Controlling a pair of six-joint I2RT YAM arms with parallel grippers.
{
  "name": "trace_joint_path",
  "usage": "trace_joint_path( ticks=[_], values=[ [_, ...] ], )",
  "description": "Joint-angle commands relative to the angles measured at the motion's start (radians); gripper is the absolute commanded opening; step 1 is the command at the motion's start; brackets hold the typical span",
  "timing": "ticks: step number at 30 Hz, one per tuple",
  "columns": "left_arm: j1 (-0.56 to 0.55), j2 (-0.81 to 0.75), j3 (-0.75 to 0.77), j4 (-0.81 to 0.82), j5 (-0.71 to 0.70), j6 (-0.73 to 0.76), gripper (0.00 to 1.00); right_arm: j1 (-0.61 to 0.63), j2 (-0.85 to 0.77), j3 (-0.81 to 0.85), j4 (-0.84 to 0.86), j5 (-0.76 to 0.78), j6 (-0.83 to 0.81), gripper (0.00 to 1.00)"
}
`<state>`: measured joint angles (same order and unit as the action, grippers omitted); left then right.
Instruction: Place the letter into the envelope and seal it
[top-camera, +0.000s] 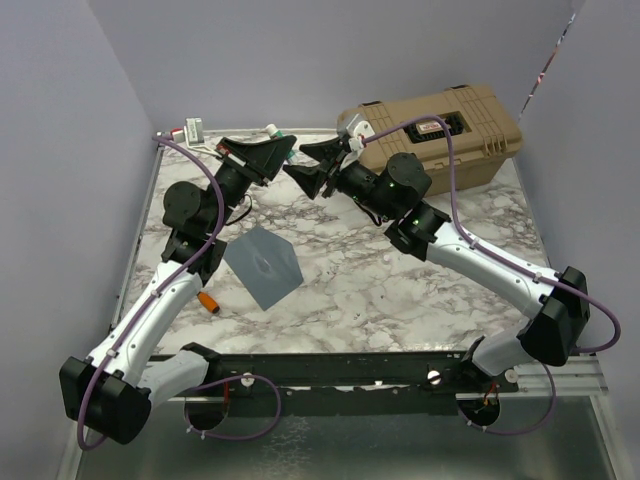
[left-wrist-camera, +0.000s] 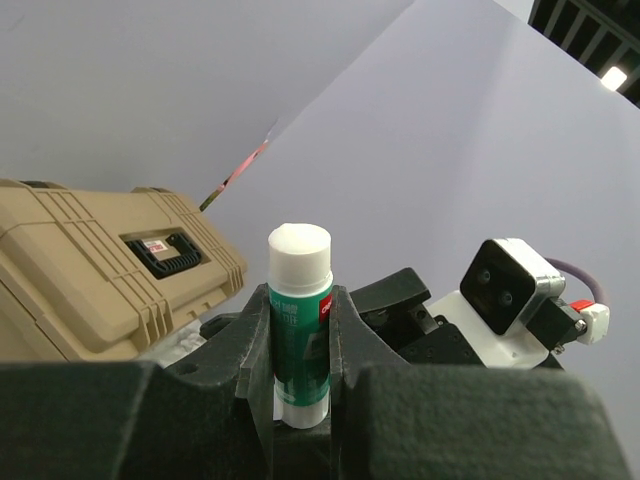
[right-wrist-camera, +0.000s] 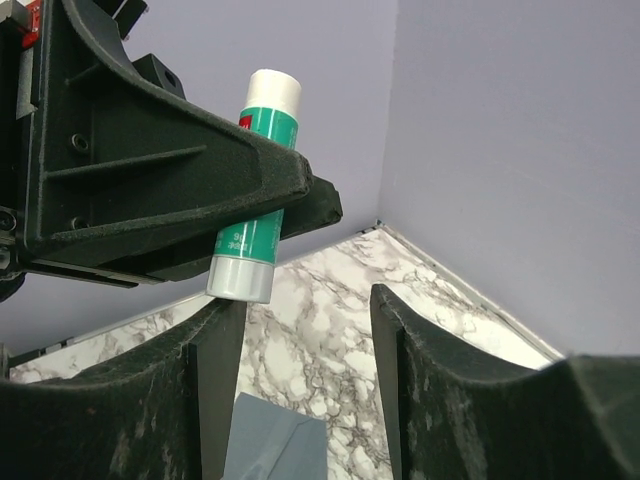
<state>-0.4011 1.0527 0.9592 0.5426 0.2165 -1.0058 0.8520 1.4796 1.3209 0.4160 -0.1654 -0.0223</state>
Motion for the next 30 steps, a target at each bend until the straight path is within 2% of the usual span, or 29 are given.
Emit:
trace_joint_path(
  ticks=[1,5,9,14,21,25,28,30],
  values=[
    [0.002,-0.026,0.000,-0.006,-0.001,0.028,0.00,0.007,-0.031,0.016,0.036,-0.011,0.015,0.57],
    [0.002,-0.031,-0.003,-0.020,-0.015,0.039,0.00,0.007,-0.040,0.003,0.041,-0.049,0.017,0.67],
    [0.002,-0.040,0.001,-0.047,-0.034,0.067,0.00,0.007,-0.039,0.001,0.043,-0.062,0.019,0.68],
    [0.001,-0.040,0.006,-0.052,-0.023,0.067,0.00,0.007,-0.024,0.022,0.019,-0.037,0.049,0.51],
    [0.002,-0.030,0.022,-0.065,0.021,0.068,0.00,0.007,-0.015,0.045,0.022,-0.020,0.120,0.40],
    [0.002,-0.028,0.036,-0.063,0.038,0.061,0.00,0.005,0.002,0.088,-0.030,-0.021,0.185,0.12],
    [0.002,-0.031,0.049,-0.053,0.055,0.068,0.00,-0.023,0.002,0.093,-0.034,-0.059,0.313,0.03],
    [0.002,-0.039,0.049,-0.033,0.069,0.067,0.00,-0.079,0.005,0.087,-0.007,-0.144,0.475,0.00]
  ],
)
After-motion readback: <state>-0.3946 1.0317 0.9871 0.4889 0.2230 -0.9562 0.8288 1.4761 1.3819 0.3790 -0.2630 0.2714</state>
